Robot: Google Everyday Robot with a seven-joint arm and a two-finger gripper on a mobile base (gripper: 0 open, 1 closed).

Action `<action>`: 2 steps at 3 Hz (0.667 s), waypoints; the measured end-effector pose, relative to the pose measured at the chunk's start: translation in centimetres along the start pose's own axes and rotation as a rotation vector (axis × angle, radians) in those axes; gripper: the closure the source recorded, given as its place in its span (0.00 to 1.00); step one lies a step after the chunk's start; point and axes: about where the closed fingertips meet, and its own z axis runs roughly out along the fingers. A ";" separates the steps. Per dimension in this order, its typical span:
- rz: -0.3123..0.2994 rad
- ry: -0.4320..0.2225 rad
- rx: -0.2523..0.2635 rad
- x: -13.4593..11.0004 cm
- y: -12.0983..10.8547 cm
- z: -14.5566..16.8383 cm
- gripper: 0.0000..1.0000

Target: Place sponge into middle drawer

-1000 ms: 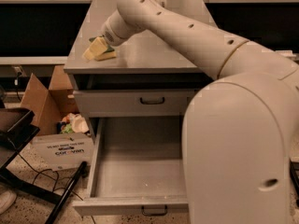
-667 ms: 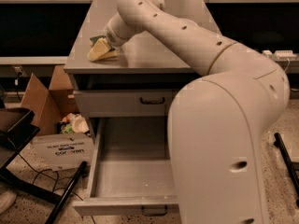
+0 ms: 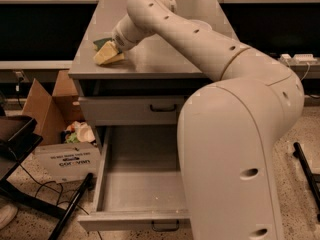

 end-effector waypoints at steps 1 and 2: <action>0.000 0.000 0.000 0.0 0.0 0.0 0.96; -0.002 0.006 0.001 -0.1 0.1 -0.4 1.00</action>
Offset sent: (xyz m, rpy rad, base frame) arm -0.1073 -0.0690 0.0820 -0.2921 0.0575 0.0037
